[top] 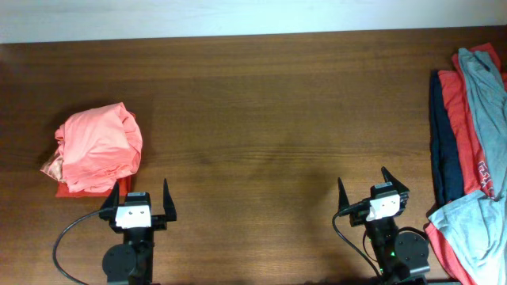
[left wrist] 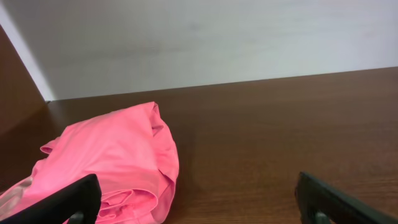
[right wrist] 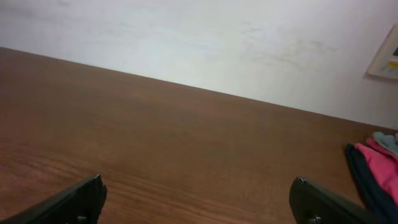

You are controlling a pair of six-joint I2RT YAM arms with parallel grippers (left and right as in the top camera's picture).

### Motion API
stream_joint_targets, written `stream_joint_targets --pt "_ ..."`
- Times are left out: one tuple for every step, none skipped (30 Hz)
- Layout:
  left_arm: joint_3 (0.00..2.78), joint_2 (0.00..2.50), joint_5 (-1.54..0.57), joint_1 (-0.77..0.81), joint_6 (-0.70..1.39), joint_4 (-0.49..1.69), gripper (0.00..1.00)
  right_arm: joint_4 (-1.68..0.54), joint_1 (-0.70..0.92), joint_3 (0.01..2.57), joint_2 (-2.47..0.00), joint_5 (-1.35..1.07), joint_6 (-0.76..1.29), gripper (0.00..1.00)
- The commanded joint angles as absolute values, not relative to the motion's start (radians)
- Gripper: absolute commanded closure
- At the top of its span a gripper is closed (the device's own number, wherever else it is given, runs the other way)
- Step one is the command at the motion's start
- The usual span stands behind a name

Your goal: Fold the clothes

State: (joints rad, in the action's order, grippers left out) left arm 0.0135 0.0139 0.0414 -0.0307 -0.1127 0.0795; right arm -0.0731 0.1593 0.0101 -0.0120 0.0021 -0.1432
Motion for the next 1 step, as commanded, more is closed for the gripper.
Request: stream_joint_targets --pt "0.008 0.005 0.038 -0.036 -0.122 0.076 0.01 -0.079 0.156 0.006 -0.006 -0.004 -0.150 0.02"
